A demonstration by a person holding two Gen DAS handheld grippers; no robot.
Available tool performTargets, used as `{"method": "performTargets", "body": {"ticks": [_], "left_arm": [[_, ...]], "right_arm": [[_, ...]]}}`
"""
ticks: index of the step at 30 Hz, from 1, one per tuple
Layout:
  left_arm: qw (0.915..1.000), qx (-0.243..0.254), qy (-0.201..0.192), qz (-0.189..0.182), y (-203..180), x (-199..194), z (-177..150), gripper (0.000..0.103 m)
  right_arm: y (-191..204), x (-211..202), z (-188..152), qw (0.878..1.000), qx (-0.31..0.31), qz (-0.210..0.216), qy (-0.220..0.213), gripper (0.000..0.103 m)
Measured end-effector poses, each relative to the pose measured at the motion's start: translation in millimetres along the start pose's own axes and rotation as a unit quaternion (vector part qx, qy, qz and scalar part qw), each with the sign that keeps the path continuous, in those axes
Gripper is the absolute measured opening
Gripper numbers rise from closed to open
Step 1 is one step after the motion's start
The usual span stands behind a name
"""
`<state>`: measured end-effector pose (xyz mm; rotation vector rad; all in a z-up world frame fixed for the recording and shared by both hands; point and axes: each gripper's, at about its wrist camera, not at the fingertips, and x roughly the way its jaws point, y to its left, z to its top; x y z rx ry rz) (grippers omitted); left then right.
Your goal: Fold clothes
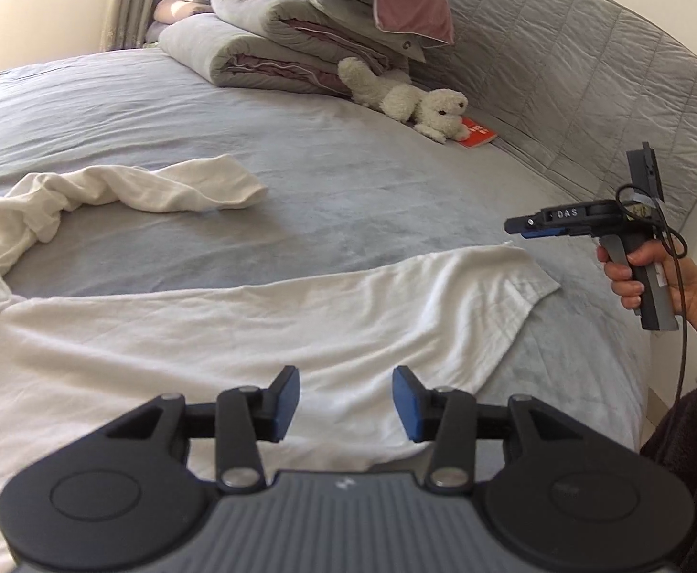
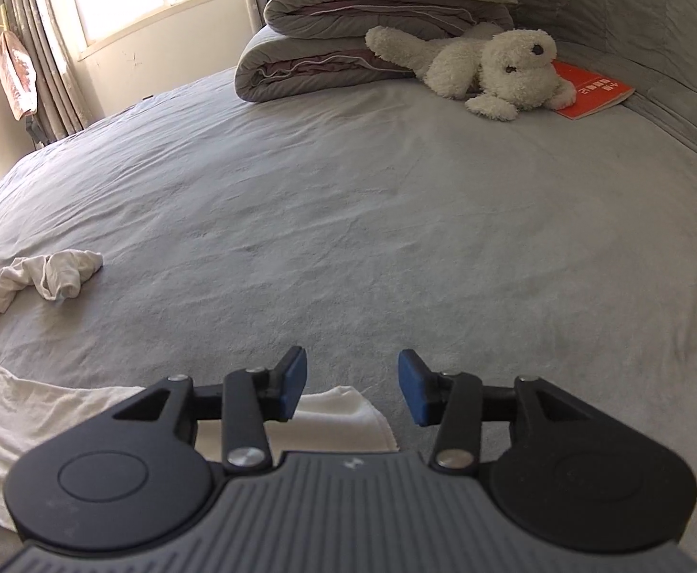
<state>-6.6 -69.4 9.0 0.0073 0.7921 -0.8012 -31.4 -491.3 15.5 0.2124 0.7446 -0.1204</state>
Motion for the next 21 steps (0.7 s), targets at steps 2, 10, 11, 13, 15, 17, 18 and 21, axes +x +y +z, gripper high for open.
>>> {"method": "performTargets", "body": {"ticks": [2,10,11,13,15,17,18,21], "left_arm": [[0.9999,-0.007,-0.001,0.015,8.3,0.4,0.8,0.044],[0.9936,0.027,-0.018,0.108,36.8,4.9,19.0,0.044],[0.9923,0.035,-0.020,0.117,40.1,6.7,23.8,0.044],[0.9902,0.054,-0.023,0.127,45.9,13.3,34.2,0.044],[0.9896,0.076,-0.011,0.122,47.1,26.6,43.7,0.044],[0.9874,0.103,0.007,0.121,45.4,41.7,50.6,0.044],[0.9858,0.114,0.016,0.122,44.7,48.1,52.5,0.043],[0.9798,0.149,0.040,0.127,41.5,62.0,54.0,0.043]], "right_arm": [[3.5,5.2,-2.2,1.000,-0.013,-0.002,0.006,0.047],[13.7,15.3,-10.9,0.998,-0.061,-0.020,0.021,0.031],[13.6,15.7,-10.8,0.998,-0.061,-0.021,0.021,0.024],[13.5,16.5,-10.1,0.998,-0.057,-0.019,0.021,0.004],[15.4,15.4,-9.0,0.998,-0.058,-0.029,0.012,0.003],[15.8,12.5,-7.4,0.998,-0.056,-0.040,-0.001,0.003],[15.1,10.2,-5.7,0.998,-0.052,-0.045,-0.010,0.003],[11.4,4.5,-0.1,0.998,-0.034,-0.049,-0.034,0.002]]}}
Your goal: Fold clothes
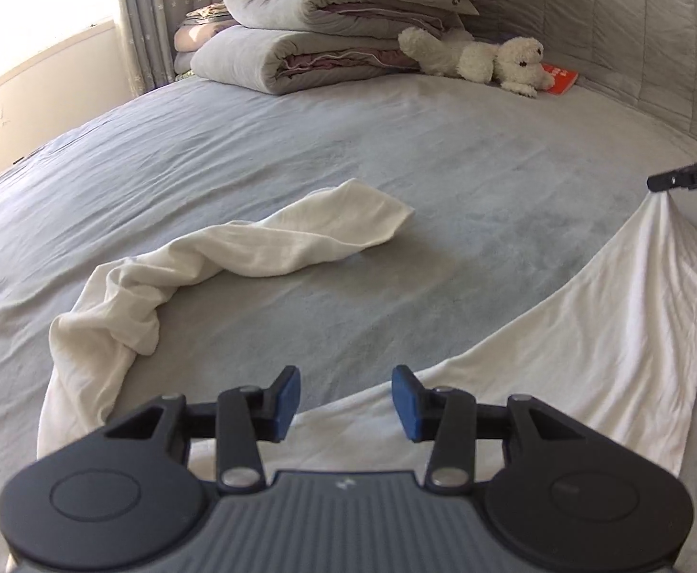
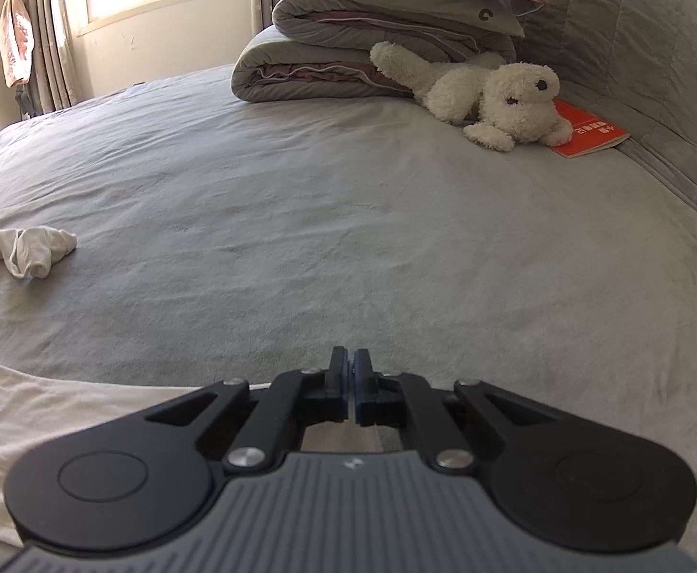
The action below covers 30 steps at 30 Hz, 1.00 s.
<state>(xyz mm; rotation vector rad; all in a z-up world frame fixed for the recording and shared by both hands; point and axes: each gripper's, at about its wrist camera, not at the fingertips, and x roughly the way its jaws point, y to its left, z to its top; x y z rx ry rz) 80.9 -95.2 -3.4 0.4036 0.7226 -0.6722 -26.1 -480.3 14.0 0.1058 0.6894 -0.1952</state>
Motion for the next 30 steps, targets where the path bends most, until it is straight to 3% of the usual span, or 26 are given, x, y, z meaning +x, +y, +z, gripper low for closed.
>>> {"method": "performTargets", "body": {"ticks": [2,6,10,15,21,26,27,29,30], "left_arm": [[0.9998,0.020,0.007,0.001,-4.1,4.1,-0.5,0.040],[0.9993,0.026,0.010,-0.024,-9.3,3.8,-3.5,0.002],[0.9989,0.046,-0.011,-0.001,-21.4,-0.3,-3.6,0.000],[0.9973,0.004,-0.067,0.030,-15.5,-8.2,7.0,0.000],[0.9983,-0.002,-0.036,0.045,-19.5,21.4,9.0,0.001],[0.9968,-0.003,-0.043,0.068,-27.0,21.6,2.0,0.006],[0.9964,-0.003,-0.041,0.074,-28.8,18.4,1.8,0.011],[0.9960,0.003,-0.036,0.081,-35.6,3.9,1.1,0.034],[0.9962,0.004,-0.040,0.078,-38.9,-6.0,-0.5,0.048]], "right_arm": [[-0.5,-0.8,2.5,1.000,0.004,0.003,-0.006,0.002],[2.1,5.4,3.4,1.000,-0.002,-0.004,-0.004,0.002],[5.2,6.1,5.5,1.000,-0.006,-0.017,-0.007,0.002],[5.3,2.2,11.1,0.998,0.002,-0.047,-0.030,0.002],[11.1,20.0,11.1,0.998,-0.002,-0.068,-0.020,0.002],[11.5,35.1,2.5,0.997,-0.001,-0.074,0.020,0.007],[10.4,33.6,2.4,0.997,-0.001,-0.078,0.019,0.016],[4.8,25.1,3.0,0.996,0.009,-0.091,0.015,0.033],[0.9,19.9,3.2,0.995,0.016,-0.095,0.011,0.048]]}}
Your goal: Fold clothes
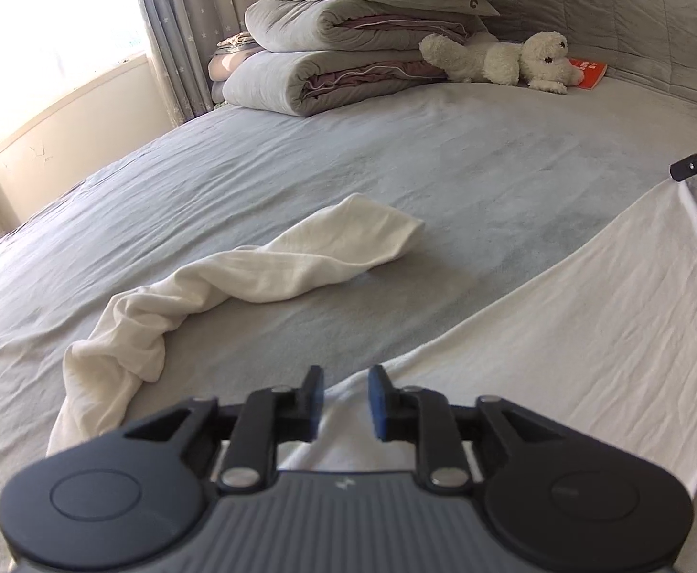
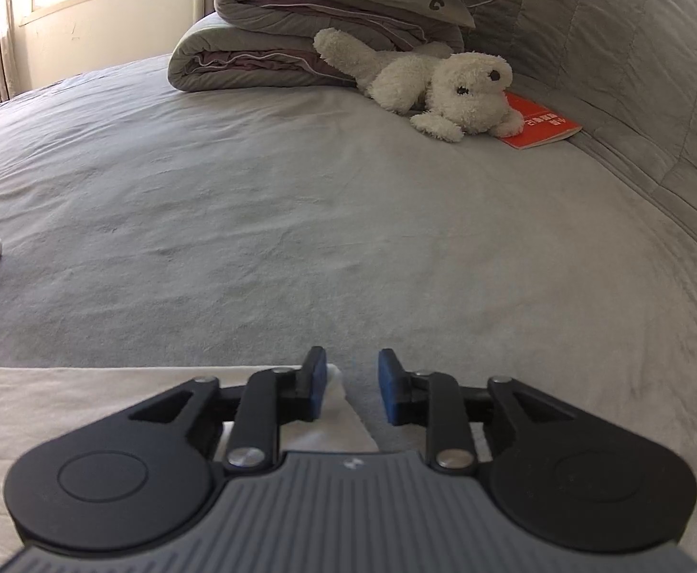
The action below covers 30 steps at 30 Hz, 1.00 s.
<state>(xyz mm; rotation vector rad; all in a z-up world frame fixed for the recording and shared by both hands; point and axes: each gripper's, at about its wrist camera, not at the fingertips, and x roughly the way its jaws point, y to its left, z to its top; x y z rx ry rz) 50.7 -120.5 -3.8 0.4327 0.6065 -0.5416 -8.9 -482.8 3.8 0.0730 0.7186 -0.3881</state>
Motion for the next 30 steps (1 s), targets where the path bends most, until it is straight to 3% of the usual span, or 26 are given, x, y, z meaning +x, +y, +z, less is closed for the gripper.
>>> {"method": "performTargets", "body": {"ticks": [1,2,10,14,18,20,21,22,23,24,25,27,30], "left_arm": [[1.0000,0.000,-0.001,-0.006,-1.3,-10.8,-1.4,0.051],[0.9999,0.001,-0.001,-0.011,-2.6,-21.6,-2.9,0.051],[0.9970,-0.036,0.016,-0.066,-14.9,-84.9,-33.8,0.055],[0.9954,-0.050,0.012,-0.081,-29.7,-93.6,-50.5,0.055],[0.9961,-0.024,0.012,-0.084,-51.6,-88.1,-62.9,0.054],[0.9972,0.000,0.002,-0.074,-61.5,-85.6,-68.2,0.053],[0.9975,0.007,-0.003,-0.071,-65.0,-84.8,-70.2,0.051],[0.9975,0.009,-0.009,-0.070,-66.7,-83.7,-71.6,0.048],[0.9974,0.011,-0.014,-0.070,-68.0,-82.6,-72.9,0.044],[0.9971,0.009,-0.018,-0.073,-68.4,-81.6,-73.5,0.031],[0.9969,0.007,-0.022,-0.075,-69.6,-80.6,-73.5,0.016],[0.9971,0.015,-0.026,-0.070,-74.8,-80.9,-72.6,0.001],[0.9966,0.020,-0.033,-0.074,-79.0,-86.9,-70.5,0.001]], "right_arm": [[-5.6,-4.0,-0.2,1.000,0.009,0.000,-0.004,0.056],[-12.0,-7.5,-0.8,1.000,0.020,0.002,-0.005,0.058],[-47.1,-19.4,-11.1,0.989,0.136,0.046,0.044,0.059],[-44.6,-28.2,-20.1,0.983,0.159,0.065,0.062,0.059],[-32.9,-33.7,-29.1,0.984,0.154,0.055,0.067,0.057],[-27.4,-33.8,-32.7,0.986,0.147,0.038,0.066,0.039],[-24.8,-33.6,-34.3,0.987,0.143,0.030,0.066,0.023],[-22.6,-33.4,-35.6,0.988,0.137,0.024,0.065,0.014],[-21.1,-33.2,-36.7,0.989,0.132,0.019,0.064,0.009],[-20.6,-33.4,-37.5,0.990,0.128,0.015,0.061,0.001],[-20.5,-33.7,-38.1,0.990,0.125,0.011,0.058,0.001],[-22.2,-35.6,-38.2,0.991,0.127,0.002,0.049,0.001],[-28.3,-41.5,-36.9,0.991,0.130,-0.009,0.036,0.000]]}}
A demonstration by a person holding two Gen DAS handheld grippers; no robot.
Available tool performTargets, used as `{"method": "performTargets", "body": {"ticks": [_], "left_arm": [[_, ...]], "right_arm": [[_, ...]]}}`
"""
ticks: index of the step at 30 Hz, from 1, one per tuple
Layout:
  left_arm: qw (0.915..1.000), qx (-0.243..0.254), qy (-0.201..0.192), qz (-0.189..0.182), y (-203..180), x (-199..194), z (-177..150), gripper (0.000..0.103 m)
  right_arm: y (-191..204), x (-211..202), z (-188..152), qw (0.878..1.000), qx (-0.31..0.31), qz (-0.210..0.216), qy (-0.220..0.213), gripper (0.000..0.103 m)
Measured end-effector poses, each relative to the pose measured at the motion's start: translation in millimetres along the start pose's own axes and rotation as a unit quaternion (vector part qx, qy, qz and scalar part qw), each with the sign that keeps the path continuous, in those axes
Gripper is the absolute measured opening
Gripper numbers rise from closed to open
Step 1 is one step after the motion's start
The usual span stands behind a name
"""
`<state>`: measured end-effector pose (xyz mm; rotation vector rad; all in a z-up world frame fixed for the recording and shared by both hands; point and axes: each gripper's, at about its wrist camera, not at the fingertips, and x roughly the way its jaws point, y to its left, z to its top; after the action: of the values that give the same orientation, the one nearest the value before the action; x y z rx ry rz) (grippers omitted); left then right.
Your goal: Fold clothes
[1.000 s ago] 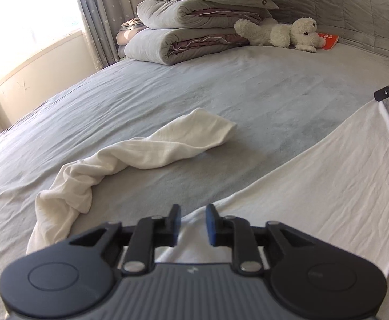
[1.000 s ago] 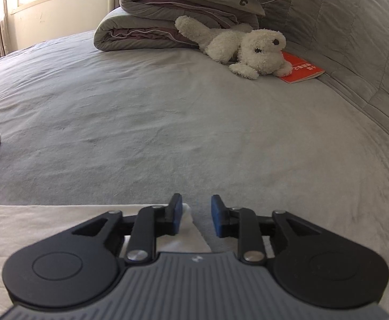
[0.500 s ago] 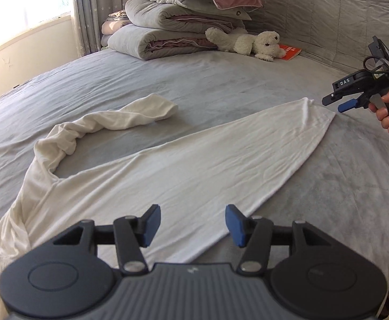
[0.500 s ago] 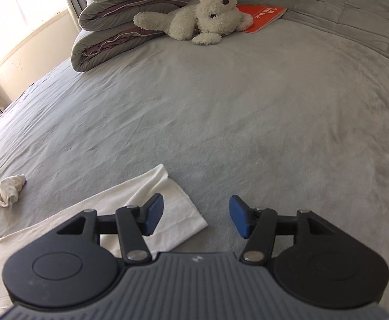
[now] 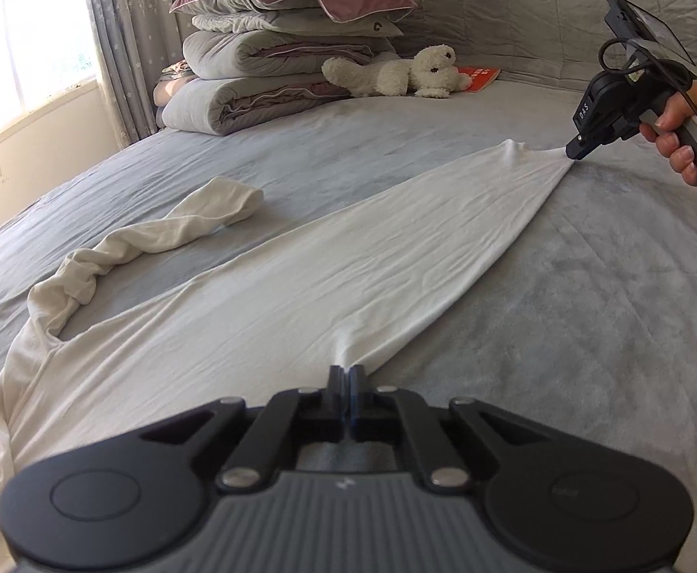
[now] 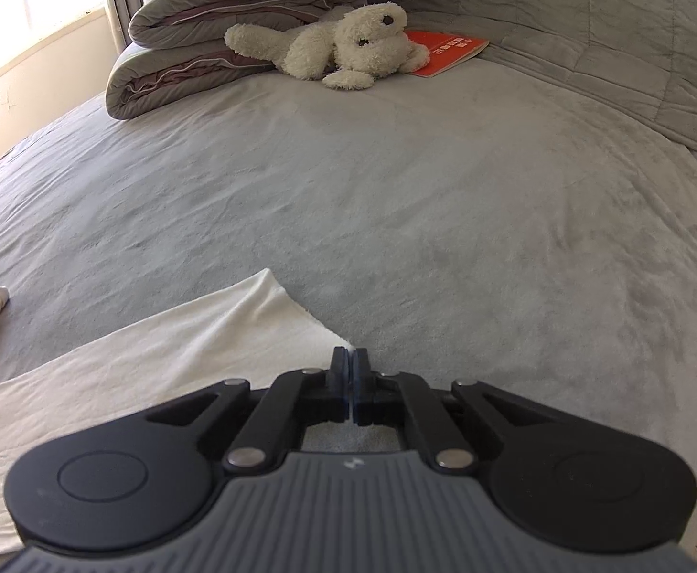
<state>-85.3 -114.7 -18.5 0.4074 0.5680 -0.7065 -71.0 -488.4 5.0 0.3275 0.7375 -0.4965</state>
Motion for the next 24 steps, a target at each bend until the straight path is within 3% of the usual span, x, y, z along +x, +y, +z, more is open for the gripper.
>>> {"method": "performTargets", "body": {"ticks": [6,11,14,16,17,18,19,20,22,24], "left_arm": [[0.9996,-0.002,0.009,-0.026,-5.7,-7.5,2.0,0.001],[0.9996,0.003,0.015,-0.024,-7.8,1.6,-4.0,0.001],[0.9996,-0.010,0.010,-0.026,-4.9,-0.8,-2.9,0.004],[0.9992,-0.026,0.010,-0.030,-0.6,-4.1,-2.8,0.018],[0.9989,-0.034,0.010,-0.031,1.7,-5.5,-2.9,0.024],[0.9986,-0.042,0.010,-0.031,4.4,-7.5,-3.1,0.039],[0.9982,-0.053,0.009,-0.027,7.3,-10.2,-3.3,0.047],[0.9978,-0.061,0.010,-0.023,10.3,-12.8,-3.6,0.048],[0.9972,-0.073,0.013,-0.013,16.4,-17.5,-4.6,0.051],[0.9963,-0.084,0.017,0.006,26.1,-23.1,-6.8,0.055]], "right_arm": [[-14.5,-8.7,4.1,1.000,0.007,-0.016,-0.001,0.000],[-15.6,4.6,-0.9,0.999,-0.003,-0.045,0.023,0.000],[-17.8,3.4,1.1,0.999,0.007,-0.037,0.021,0.002],[-17.2,-1.4,3.8,0.999,0.019,-0.026,0.012,0.013],[-14.9,-4.1,5.3,1.000,0.021,-0.020,0.009,0.013],[-11.2,-6.4,6.4,1.000,0.019,-0.012,0.007,0.014],[-6.4,-8.7,7.1,1.000,0.016,-0.003,0.005,0.016],[-1.5,-11.0,7.8,1.000,0.013,0.005,0.003,0.019],[13.6,-15.8,7.6,1.000,0.001,0.025,-0.001,0.042],[31.0,-20.8,6.7,0.999,-0.015,0.046,-0.005,0.045]]}}
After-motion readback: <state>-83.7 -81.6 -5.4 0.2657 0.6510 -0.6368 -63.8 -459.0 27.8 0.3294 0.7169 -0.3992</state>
